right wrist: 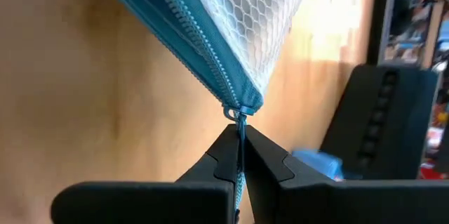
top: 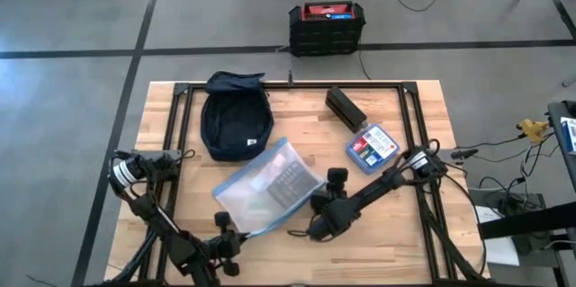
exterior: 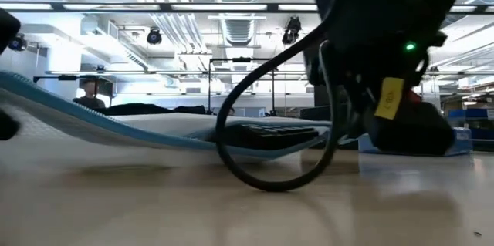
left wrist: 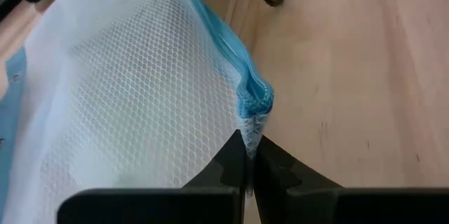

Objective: Unpack backpack
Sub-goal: Open the blue zip bag, then remove the calculator from the blue zip bag

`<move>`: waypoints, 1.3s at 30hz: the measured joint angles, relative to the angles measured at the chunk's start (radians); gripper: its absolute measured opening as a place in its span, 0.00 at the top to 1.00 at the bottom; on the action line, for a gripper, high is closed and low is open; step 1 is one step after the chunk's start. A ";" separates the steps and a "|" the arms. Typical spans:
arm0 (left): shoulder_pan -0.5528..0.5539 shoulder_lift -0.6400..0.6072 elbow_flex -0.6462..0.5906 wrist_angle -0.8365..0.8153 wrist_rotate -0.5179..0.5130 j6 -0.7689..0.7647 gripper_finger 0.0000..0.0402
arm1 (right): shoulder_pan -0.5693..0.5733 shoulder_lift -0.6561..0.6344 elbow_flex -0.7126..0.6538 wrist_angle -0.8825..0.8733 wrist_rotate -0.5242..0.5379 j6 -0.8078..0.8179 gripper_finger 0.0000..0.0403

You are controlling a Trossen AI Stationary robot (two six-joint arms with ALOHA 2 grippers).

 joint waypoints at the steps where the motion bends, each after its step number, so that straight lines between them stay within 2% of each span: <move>1: 0.000 0.000 0.000 0.001 0.002 -0.009 1.00 | -0.011 0.000 0.000 0.011 0.018 -0.032 1.00; 6: 0.017 -0.001 0.000 0.034 -0.005 -0.019 1.00 | -0.073 0.000 -0.002 0.094 0.078 -0.205 1.00; 9: 0.044 -0.001 0.000 0.106 -0.004 0.031 1.00 | -0.114 0.000 -0.003 0.178 0.120 -0.321 1.00; 13: 0.075 -0.001 0.000 0.186 -0.005 0.106 1.00 | -0.155 0.000 -0.001 0.258 0.125 -0.453 1.00; 16: 0.099 -0.001 0.000 0.199 0.023 0.107 1.00 | -0.161 0.000 0.004 0.273 0.125 -0.496 0.98; 19: 0.122 -0.001 0.000 0.199 0.081 0.101 1.00 | -0.150 -0.016 0.004 0.273 0.063 -0.485 0.90; 22: 0.132 -0.001 0.000 0.202 0.108 0.101 1.00 | -0.122 -0.054 0.002 0.264 0.018 -0.456 0.78; 27: 0.132 -0.001 0.000 0.209 0.115 0.101 1.00 | -0.051 -0.143 -0.041 0.241 0.025 -0.396 0.57; 31: 0.132 -0.001 0.000 0.214 0.115 0.101 1.00 | 0.013 -0.228 -0.107 0.252 0.024 -0.313 0.46; 34: 0.132 -0.001 0.000 0.226 0.110 0.109 1.00 | 0.062 -0.259 -0.160 0.366 0.014 -0.253 0.40; 39: 0.133 -0.009 0.022 0.241 0.091 0.194 1.00 | 0.113 -0.247 -0.257 0.733 -0.027 -0.277 0.37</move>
